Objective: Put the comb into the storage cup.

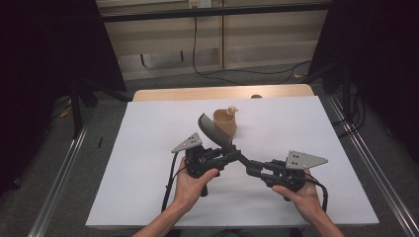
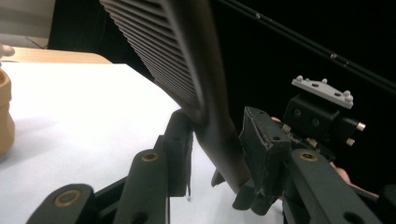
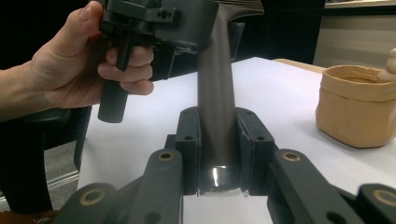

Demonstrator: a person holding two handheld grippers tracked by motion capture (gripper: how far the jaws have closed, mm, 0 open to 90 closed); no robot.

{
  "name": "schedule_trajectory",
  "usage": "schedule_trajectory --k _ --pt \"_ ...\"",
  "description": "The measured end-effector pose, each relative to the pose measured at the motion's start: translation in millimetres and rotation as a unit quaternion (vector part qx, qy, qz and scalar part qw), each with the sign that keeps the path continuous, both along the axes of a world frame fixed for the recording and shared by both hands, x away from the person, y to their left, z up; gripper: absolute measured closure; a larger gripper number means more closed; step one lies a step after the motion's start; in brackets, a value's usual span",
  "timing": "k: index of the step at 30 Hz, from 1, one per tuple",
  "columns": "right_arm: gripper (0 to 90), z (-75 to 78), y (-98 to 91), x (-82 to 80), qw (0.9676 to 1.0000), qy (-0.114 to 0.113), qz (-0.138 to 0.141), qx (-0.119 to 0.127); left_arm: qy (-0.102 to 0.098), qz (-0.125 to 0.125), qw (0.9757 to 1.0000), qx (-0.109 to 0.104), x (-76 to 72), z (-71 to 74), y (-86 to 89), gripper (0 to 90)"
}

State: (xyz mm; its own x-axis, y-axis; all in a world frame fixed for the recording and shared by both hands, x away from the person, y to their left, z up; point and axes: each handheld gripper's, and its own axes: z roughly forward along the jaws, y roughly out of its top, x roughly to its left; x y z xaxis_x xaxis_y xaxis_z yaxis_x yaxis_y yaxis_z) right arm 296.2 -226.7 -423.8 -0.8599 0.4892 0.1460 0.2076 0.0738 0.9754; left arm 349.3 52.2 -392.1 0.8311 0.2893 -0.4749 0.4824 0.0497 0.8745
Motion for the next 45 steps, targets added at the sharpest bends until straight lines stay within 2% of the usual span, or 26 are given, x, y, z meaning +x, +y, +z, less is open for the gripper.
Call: schedule_trajectory --k 9,19,22,26,39,42,45 --pt "72.6 -0.3 1.3 -0.3 1.0 -0.001 0.004 0.001 0.021 -0.008 0.9996 -0.016 2.5 -1.7 -1.7 67.2" --pt "72.5 -1.1 1.3 0.4 1.0 -0.001 0.001 0.0 0.047 -0.019 0.998 -0.037 5.1 -3.6 -1.9 70.9" --pt "72.5 -1.4 1.8 0.8 1.0 -0.002 0.0 -0.001 0.042 -0.018 0.9984 -0.034 5.0 -3.2 -2.0 71.4" --pt "72.5 -1.4 1.8 1.0 1.0 -0.002 0.001 0.0 0.047 -0.02 0.9977 -0.044 5.6 -4.0 -2.9 71.9" --pt "71.0 -1.1 3.7 1.6 0.9999 -0.006 -0.001 -0.008 0.029 -0.023 0.9987 -0.034 2.8 1.2 -3.3 73.0" --pt "68.4 -1.3 3.8 2.0 1.0 -0.004 -0.002 -0.008 0.024 -0.023 0.999 -0.03 2.3 1.9 -3.6 73.0" --pt "62.0 -0.8 5.0 1.7 0.9999 -0.002 -0.003 -0.011 0.017 -0.022 0.9993 -0.025 2.1 3.3 -3.7 73.1"
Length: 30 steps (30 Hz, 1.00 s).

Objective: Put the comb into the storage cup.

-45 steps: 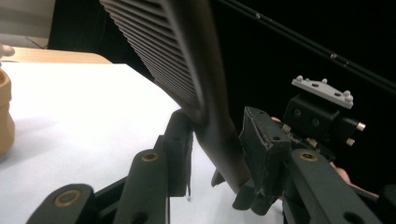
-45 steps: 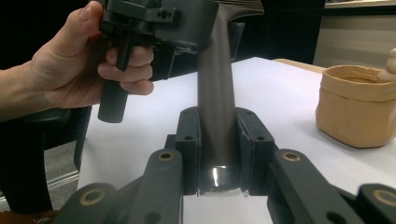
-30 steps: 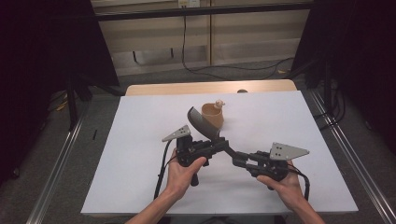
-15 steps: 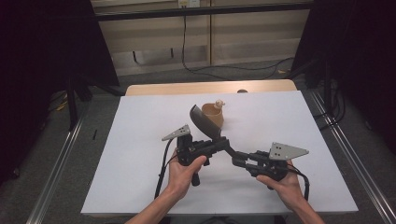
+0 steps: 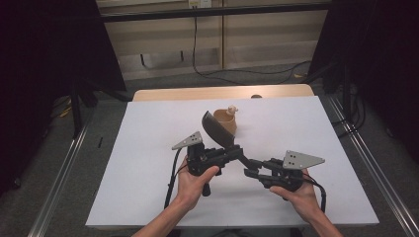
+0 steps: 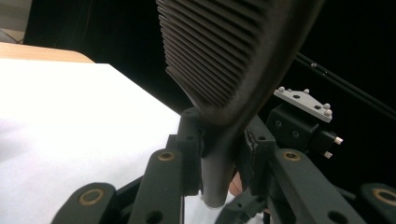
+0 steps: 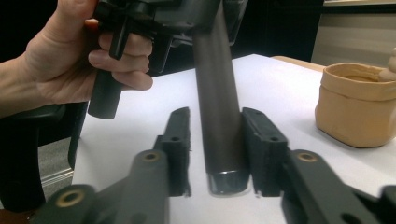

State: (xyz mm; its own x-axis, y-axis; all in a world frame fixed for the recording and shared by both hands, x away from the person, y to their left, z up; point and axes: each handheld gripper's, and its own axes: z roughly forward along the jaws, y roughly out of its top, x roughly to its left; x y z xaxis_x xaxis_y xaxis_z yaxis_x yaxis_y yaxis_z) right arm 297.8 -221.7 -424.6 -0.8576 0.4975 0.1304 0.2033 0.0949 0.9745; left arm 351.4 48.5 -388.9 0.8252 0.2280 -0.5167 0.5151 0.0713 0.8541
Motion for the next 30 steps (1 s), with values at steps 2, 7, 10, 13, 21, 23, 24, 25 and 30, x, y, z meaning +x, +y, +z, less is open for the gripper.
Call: schedule_trajectory --k 2,7,10,13,21,23,24,25,30 --pt "56.4 0.2 1.3 -0.2 1.0 0.001 -0.003 -0.001 -0.004 0.0 1.0 0.002 0.1 0.9 0.6 73.1" --pt "43.8 0.9 2.0 -0.7 0.9998 0.006 -0.016 -0.004 -0.016 0.007 0.9998 0.011 0.5 3.6 3.1 73.2" --pt "37.8 1.2 1.7 -1.1 0.9996 0.008 -0.028 -0.003 -0.021 0.012 0.9996 0.015 0.5 5.3 4.7 73.1" --pt "34.7 1.2 0.7 -0.7 0.9992 0.009 -0.038 -0.007 -0.024 0.018 0.9992 0.025 1.6 7.3 7.1 73.1" --pt "19.0 2.2 -2.6 -1.2 0.9972 0.007 -0.074 -0.015 -0.047 0.032 0.9974 0.044 3.7 12.5 14.0 73.2" --pt "13.7 3.3 -3.9 -1.4 0.9955 0.006 -0.093 -0.018 -0.052 0.036 0.9968 0.05 4.2 14.3 15.6 73.2" --pt "12.2 3.9 -4.4 -1.6 0.9949 0.004 -0.099 -0.021 -0.053 0.037 0.9965 0.054 4.5 15.2 16.1 73.2" --pt "10.0 4.9 -4.7 -2.2 0.9938 0.001 -0.108 -0.026 -0.058 0.039 0.9958 0.06 4.7 16.2 16.2 73.2" --pt "3.9 8.4 -6.5 -3.4 0.9902 -0.005 -0.137 -0.025 -0.071 0.046 0.9932 0.081 6.1 19.1 17.8 73.2"
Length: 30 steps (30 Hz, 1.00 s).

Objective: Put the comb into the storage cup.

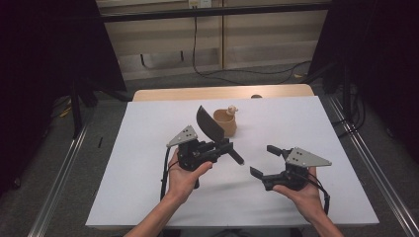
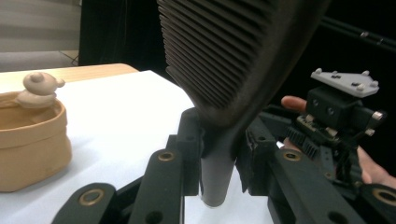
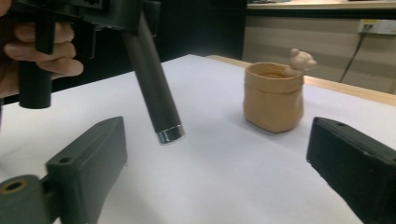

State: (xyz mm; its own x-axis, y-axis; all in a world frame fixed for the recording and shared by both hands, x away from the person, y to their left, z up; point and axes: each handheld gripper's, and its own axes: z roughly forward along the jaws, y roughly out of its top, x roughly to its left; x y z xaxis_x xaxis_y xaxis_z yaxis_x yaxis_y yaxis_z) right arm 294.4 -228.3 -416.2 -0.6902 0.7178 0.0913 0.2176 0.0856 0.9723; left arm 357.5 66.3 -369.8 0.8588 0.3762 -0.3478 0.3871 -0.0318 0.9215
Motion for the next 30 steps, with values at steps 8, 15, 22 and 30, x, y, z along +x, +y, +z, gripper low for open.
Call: schedule_trajectory --k 8,15,22,30 --pt "2.5 4.8 -6.5 -2.3 0.9994 0.0 -0.03 0.016 -0.01 0.014 0.9997 0.019 5.1 2.8 3.4 73.2" --pt "1.6 0.1 -16.4 -6.3 0.9967 0.004 -0.08 0.01 -0.02 0.023 0.9989 0.036 4.4 6.2 7.3 73.2" --pt "1.0 1.5 -25.9 -12.9 0.99 -0.016 -0.14 -0.001 -0.023 0.033 0.998 0.049 10.2 6.4 11.3 73.2" --pt "1.9 -3.7 -37.2 -23.3 0.9866 -0.019 -0.162 -0.009 -0.028 0.051 0.9965 0.059 15.0 10.5 16.9 73.2"
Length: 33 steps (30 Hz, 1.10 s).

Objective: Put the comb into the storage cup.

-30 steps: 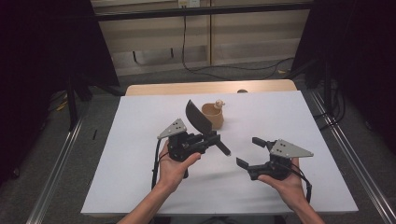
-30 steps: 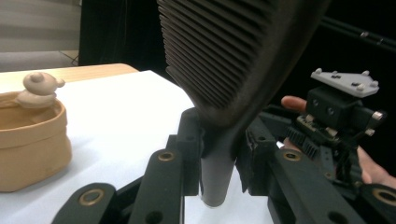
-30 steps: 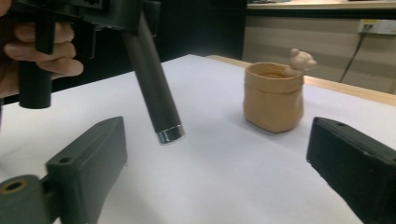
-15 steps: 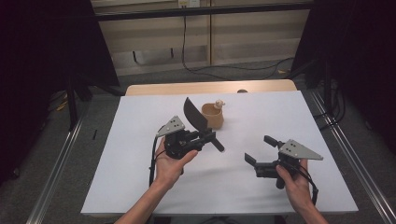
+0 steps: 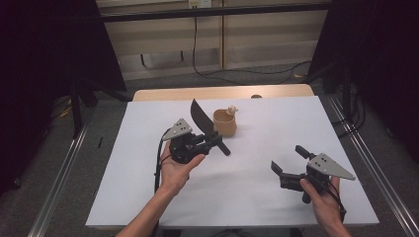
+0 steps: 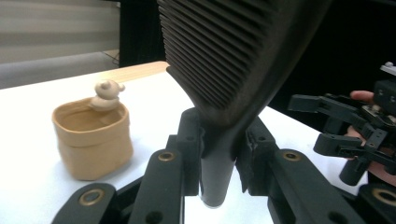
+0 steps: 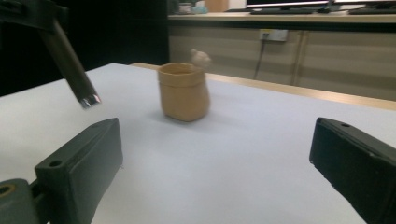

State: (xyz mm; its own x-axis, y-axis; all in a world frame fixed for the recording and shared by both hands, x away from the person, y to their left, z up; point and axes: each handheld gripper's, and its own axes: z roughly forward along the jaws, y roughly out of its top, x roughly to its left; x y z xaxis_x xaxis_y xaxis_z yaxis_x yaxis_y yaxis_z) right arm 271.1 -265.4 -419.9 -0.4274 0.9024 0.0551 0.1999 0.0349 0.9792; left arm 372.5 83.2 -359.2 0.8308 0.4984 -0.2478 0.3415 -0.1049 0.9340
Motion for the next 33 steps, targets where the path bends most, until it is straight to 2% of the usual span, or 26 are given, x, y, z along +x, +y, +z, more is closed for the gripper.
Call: schedule_trajectory --k 4,8,12,16,18,19,25,33 --pt "1.3 -4.2 -9.8 -5.9 0.9998 -0.005 -0.018 -0.004 -0.004 0.007 0.9999 0.007 1.6 2.0 4.5 73.2" --pt "0.3 -8.5 -19.7 -15.3 0.9993 -0.005 -0.037 0.0 -0.007 0.013 0.9999 0.002 5.5 5.2 7.4 73.3" --pt "0.0 -10.5 -25.2 -20.2 0.9987 -0.015 -0.048 0.003 -0.011 0.027 0.9996 -0.001 10.1 7.5 8.2 73.3" --pt "0.0 -9.9 -25.0 -23.3 0.9987 -0.025 -0.044 -0.006 -0.009 0.037 0.9993 -0.003 16.1 5.7 8.3 73.2" --pt "0.0 -12.4 -24.3 -23.7 0.9988 -0.021 -0.044 -0.009 -0.005 0.035 0.9993 -0.008 19.0 5.6 8.7 73.2" --pt "0.0 -13.7 -24.0 -24.1 0.9989 -0.019 -0.042 -0.011 -0.01 0.037 0.9992 -0.003 20.0 6.3 9.3 73.2" --pt "0.0 -15.6 -25.3 -25.8 0.999 -0.019 -0.041 0.001 -0.01 0.05 0.9987 -0.009 28.9 13.2 13.5 73.3" --pt "0.0 -15.4 -27.0 -26.0 0.9991 -0.022 -0.037 0.001 -0.027 0.056 0.998 0.013 38.1 25.3 8.5 73.3"
